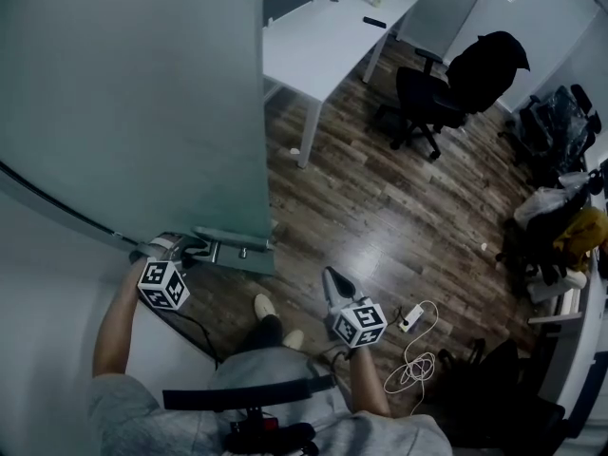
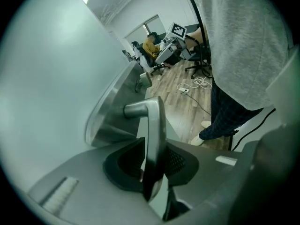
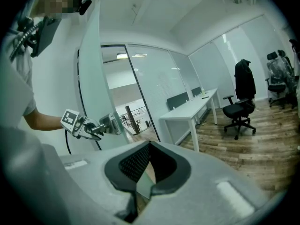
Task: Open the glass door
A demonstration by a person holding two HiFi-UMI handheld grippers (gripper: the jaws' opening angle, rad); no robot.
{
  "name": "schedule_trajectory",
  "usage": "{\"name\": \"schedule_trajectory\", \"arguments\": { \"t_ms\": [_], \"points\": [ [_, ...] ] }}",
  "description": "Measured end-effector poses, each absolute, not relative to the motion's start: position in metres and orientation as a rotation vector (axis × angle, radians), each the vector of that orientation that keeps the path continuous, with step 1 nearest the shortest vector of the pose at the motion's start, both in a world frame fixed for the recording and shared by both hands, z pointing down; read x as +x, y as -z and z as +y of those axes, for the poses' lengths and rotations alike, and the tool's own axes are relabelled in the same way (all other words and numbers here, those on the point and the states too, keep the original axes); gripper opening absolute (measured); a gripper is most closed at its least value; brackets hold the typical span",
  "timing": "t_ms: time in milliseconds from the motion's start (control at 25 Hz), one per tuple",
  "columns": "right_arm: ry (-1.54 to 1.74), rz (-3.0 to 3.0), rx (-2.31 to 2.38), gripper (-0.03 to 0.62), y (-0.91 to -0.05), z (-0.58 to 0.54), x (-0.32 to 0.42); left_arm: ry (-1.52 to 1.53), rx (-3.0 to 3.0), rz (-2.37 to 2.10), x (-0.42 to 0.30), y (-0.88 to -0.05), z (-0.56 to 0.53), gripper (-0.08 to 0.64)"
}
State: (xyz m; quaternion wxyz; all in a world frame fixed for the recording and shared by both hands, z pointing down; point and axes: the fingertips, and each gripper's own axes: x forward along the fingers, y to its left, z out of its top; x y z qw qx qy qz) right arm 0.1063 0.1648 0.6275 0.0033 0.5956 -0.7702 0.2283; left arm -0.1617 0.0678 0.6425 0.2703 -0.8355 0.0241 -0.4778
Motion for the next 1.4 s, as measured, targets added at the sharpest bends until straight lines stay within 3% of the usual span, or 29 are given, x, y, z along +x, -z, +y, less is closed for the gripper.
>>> {"name": "schedule_trajectory", "arguments": {
  "t_ms": [1400],
  "points": [
    [-0.658, -2.503, 1.750, 0.002, -0.618, 0.179, 0.076, 1.363, -2.117, 0.033, -0.185, -0.648, 0.112, 0.081]
  ]
}}
